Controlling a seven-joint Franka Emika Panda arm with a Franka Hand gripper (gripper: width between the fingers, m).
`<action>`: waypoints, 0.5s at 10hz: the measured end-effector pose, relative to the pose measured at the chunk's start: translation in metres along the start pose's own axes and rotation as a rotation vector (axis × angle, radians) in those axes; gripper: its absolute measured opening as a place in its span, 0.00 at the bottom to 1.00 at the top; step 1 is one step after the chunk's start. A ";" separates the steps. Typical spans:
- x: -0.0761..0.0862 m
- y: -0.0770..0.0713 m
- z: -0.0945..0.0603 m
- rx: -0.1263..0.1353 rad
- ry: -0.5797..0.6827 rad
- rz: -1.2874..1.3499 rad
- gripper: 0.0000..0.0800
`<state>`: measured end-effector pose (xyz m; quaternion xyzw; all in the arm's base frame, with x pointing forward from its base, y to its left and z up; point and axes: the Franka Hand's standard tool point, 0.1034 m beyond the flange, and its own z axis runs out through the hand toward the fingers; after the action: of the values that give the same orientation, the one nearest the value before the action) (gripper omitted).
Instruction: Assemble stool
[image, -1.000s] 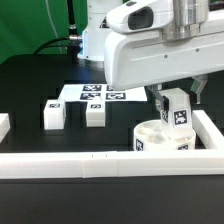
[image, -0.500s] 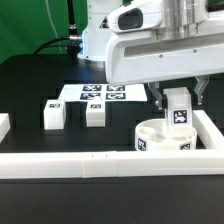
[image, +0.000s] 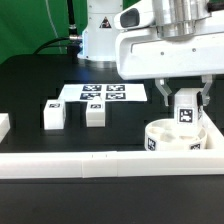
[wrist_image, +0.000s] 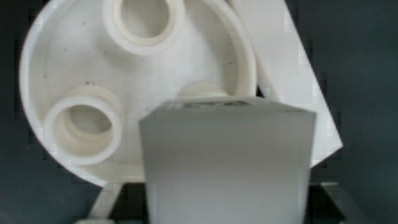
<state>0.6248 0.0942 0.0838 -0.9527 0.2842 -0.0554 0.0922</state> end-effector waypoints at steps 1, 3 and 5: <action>-0.002 -0.002 0.001 0.004 0.000 0.104 0.42; -0.004 -0.008 0.002 0.008 -0.004 0.254 0.42; -0.004 -0.010 0.003 0.020 -0.015 0.421 0.42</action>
Offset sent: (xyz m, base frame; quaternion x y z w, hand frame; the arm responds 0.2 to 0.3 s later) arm 0.0121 0.0143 -0.0015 0.0077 -0.0163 0.2306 0.9729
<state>0.6272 0.1054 0.0823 -0.8718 0.4755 -0.0306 0.1135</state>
